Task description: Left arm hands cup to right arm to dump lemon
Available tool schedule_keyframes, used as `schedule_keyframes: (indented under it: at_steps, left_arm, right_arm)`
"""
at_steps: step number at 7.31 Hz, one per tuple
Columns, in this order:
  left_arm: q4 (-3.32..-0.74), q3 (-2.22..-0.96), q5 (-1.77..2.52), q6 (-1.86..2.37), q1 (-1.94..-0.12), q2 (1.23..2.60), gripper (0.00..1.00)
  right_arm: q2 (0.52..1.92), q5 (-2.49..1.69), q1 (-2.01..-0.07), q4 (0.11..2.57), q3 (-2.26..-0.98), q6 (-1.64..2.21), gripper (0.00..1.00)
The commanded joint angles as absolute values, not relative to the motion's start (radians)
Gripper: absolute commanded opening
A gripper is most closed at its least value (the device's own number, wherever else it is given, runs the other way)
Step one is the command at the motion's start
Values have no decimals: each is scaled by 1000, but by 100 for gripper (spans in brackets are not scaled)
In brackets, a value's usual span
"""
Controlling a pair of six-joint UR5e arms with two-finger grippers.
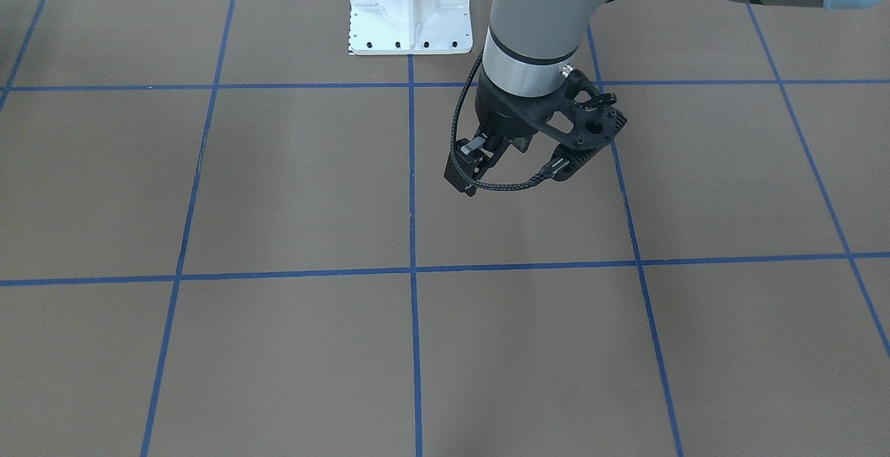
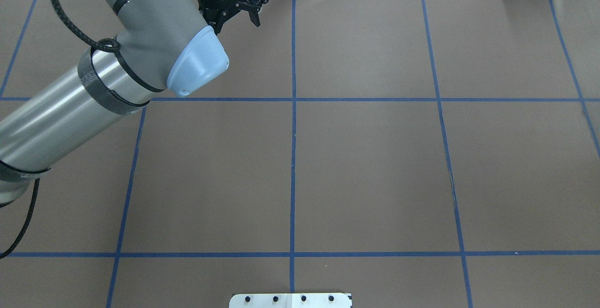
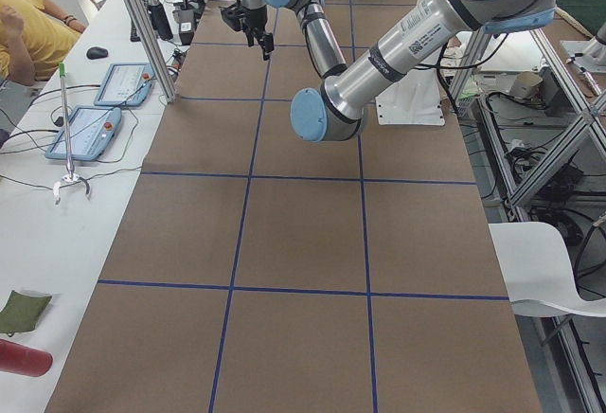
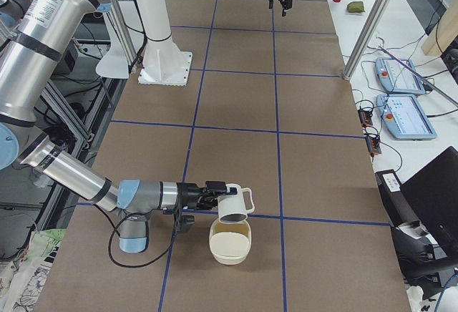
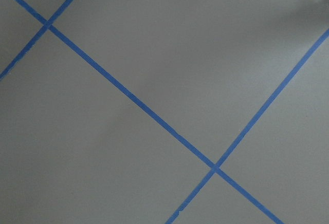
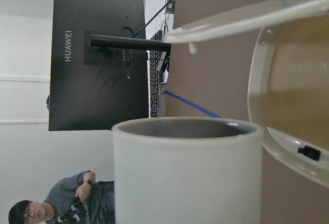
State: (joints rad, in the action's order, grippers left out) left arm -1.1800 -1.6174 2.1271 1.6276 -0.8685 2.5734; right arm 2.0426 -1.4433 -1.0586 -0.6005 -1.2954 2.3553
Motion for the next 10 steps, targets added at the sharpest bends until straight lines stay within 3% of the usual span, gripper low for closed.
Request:
schedule_keyframes:
  at_steps: [1, 4, 10]
  left_arm:
    - [-1180, -1621, 2108, 1628, -868, 2577, 100]
    - [-1173, -1632, 2054, 1583, -871, 2583, 100]
    - [-1167, -1657, 2026, 1568, -888, 2595, 100]
  right_arm:
    - [2007, -1509, -1116, -629, -1255, 2491, 0]
    - [1962, -1632, -1239, -632, -1230, 2646, 0]
    - [1963, -1669, -1276, -701, -1229, 2962, 0]
